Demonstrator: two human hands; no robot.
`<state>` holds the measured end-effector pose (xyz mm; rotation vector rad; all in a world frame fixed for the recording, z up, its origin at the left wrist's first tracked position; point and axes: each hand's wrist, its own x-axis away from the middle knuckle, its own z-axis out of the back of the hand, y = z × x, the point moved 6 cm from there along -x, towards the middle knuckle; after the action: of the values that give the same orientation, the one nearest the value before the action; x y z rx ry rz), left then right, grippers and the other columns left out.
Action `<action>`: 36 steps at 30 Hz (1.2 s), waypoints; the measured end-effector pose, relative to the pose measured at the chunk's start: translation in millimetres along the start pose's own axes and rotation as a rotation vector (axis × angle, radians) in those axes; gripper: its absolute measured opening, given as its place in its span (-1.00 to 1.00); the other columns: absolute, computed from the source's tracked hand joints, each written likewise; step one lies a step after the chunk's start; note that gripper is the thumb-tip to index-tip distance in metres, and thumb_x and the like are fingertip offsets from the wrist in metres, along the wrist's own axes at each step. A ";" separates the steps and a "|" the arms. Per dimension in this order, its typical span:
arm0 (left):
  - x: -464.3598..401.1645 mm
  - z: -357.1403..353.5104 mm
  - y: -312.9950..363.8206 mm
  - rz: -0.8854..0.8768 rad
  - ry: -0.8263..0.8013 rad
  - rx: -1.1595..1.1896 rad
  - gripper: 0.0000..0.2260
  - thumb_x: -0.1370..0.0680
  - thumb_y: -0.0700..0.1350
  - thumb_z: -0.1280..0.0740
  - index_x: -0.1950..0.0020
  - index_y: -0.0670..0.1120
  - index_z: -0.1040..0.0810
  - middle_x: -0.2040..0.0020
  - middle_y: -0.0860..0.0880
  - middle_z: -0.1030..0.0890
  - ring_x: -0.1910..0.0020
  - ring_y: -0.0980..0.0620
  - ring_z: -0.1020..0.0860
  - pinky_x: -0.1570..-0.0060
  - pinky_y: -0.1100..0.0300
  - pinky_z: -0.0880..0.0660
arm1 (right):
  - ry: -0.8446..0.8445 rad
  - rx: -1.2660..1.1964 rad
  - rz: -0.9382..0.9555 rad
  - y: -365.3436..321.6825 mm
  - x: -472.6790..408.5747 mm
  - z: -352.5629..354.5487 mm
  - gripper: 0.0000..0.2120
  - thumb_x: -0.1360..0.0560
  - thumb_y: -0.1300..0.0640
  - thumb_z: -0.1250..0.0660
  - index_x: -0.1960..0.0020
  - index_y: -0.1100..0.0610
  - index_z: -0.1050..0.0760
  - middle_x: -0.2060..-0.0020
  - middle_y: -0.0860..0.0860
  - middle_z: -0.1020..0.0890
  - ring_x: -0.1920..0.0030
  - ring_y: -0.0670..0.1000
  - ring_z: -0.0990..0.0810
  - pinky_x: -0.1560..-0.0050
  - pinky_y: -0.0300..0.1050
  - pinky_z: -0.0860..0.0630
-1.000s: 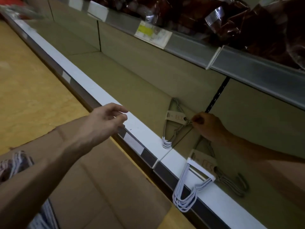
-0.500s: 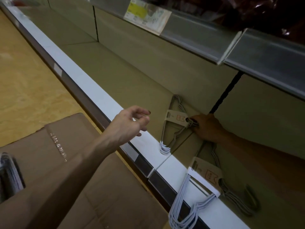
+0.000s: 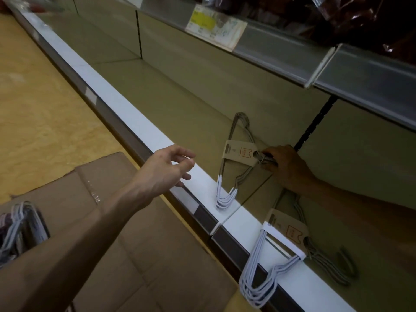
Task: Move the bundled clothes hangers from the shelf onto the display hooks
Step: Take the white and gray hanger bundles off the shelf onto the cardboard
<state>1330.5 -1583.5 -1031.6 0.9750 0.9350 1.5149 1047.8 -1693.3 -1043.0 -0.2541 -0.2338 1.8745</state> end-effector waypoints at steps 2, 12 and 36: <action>11.4 14.4 -0.8 0.015 0.017 0.003 -0.85 -0.62 -0.05 -0.31 -0.18 0.05 -0.57 -0.02 0.04 -0.63 0.13 0.10 -0.68 0.10 0.12 -0.66 | 0.008 -0.029 0.049 -19.0 4.8 0.5 -0.65 -0.56 0.16 -0.39 -0.32 0.23 -0.50 -0.10 0.14 -0.56 -0.20 0.17 -0.41 -0.12 0.03 -0.43; 73.2 90.7 -7.4 0.180 0.187 0.270 -0.64 -0.62 0.05 -0.30 -0.38 -0.03 -0.44 -0.22 -0.02 -0.56 -0.10 -0.02 -0.60 0.02 0.09 -0.60 | 0.016 -0.187 0.344 -152.6 60.1 -4.8 -0.67 -0.57 0.12 -0.37 -0.32 0.11 -0.54 -0.06 -0.05 -0.58 0.00 -0.10 -0.41 0.06 -0.49 -0.27; 175.7 236.5 -17.9 0.128 0.602 0.887 -0.41 -0.61 0.30 -0.11 -0.46 -0.07 -0.39 -0.01 -0.11 -0.64 0.07 -0.15 -0.71 0.08 -0.02 -0.63 | -0.033 -0.548 0.669 -348.4 120.1 -21.5 -0.78 -0.59 0.07 -0.35 -0.23 -0.03 -0.55 -0.11 -0.19 -0.55 -0.02 -0.24 -0.49 0.04 -0.44 -0.37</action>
<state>1537.5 -1391.9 -944.5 1.2069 2.1208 1.5334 1333.3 -1470.8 -970.8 -0.7463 -0.7612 2.4434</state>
